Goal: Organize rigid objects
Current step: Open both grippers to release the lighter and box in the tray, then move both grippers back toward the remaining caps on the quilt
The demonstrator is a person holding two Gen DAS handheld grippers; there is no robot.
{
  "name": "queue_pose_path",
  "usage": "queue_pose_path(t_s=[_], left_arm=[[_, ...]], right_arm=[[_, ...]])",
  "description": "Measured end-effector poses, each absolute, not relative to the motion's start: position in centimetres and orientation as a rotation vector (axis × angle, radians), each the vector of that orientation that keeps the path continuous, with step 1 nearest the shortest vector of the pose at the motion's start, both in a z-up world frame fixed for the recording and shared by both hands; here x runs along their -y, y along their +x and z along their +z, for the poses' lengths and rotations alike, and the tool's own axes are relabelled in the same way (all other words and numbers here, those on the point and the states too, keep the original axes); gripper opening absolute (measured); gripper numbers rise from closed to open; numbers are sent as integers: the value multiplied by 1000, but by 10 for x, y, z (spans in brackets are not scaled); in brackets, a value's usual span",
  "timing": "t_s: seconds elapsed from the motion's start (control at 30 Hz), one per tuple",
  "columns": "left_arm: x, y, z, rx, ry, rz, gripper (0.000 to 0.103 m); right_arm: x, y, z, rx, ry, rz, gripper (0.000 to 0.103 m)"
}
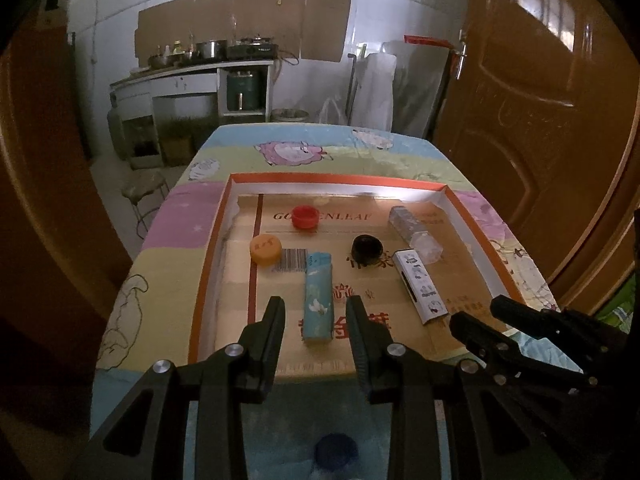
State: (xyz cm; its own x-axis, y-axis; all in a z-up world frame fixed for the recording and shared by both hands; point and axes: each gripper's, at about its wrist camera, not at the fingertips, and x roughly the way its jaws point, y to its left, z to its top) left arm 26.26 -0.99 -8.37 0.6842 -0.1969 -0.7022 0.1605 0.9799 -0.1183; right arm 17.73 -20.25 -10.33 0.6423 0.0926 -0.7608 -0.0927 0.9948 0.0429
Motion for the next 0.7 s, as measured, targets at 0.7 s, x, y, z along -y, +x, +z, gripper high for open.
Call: queue_pose_path(t_s=[0.7], left_arm=[[-2,206,-65,-740,-65,-219,32]], right_arm=[[199,125,-80,-830,-3,100,46]])
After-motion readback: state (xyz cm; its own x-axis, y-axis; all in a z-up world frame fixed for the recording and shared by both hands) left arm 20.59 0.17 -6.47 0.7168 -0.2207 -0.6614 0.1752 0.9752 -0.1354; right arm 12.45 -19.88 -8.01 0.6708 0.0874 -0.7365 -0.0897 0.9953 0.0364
